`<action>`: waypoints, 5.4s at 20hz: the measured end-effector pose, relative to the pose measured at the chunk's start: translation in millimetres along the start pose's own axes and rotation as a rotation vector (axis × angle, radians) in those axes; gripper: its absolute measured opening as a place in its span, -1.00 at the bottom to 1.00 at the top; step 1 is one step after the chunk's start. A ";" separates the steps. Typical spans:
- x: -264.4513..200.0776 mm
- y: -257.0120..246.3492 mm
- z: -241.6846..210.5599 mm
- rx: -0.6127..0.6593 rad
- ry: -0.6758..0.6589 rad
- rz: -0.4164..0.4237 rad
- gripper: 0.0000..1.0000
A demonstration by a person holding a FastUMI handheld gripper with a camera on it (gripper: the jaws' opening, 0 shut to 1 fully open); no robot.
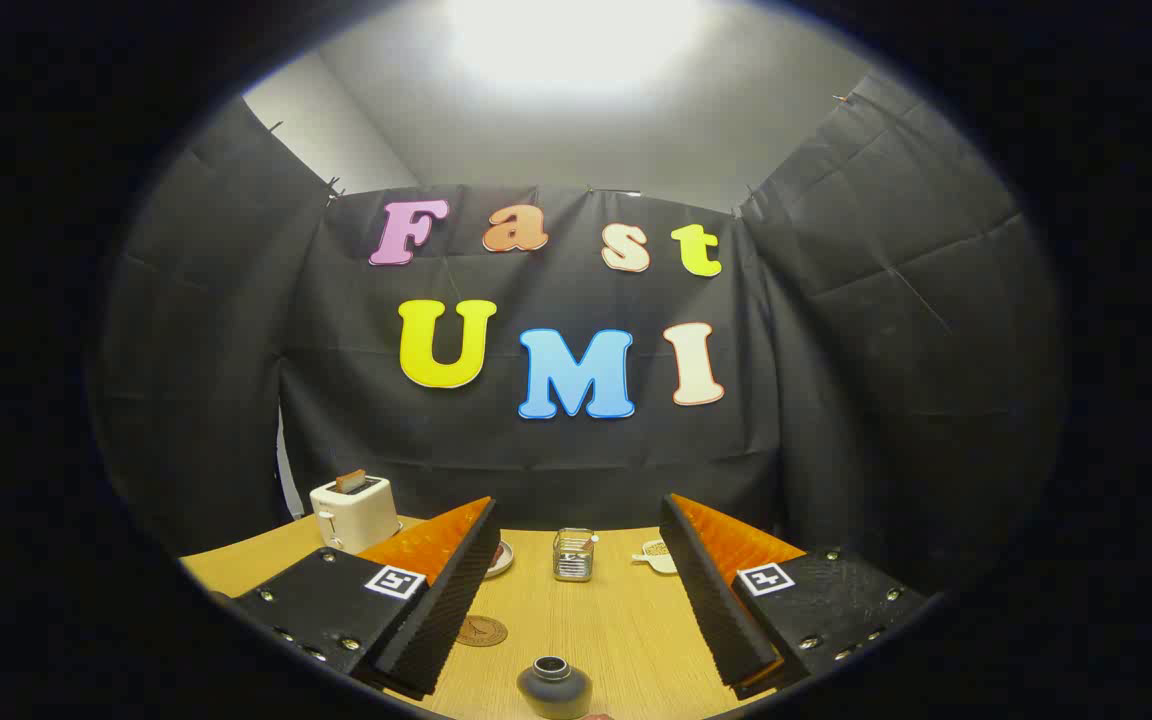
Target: Take the bottle from table, then pour the juice into the cup, finally place the bottle on the coaster
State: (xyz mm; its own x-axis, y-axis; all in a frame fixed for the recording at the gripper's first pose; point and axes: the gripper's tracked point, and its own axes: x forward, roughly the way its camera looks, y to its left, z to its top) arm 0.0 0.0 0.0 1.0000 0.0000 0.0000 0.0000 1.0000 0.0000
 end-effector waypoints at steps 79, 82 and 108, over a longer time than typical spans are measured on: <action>-6.6 14.7 -308.8 0.069 0.464 0.087 0.76; -6.5 11.9 -311.9 0.077 0.471 0.078 0.77; 15.9 60.1 -240.3 -0.310 0.473 0.240 0.51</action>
State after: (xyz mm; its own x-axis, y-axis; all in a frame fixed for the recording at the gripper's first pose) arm 15.9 60.1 -240.3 0.8637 0.1544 -0.4797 -0.2963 0.9256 -0.2357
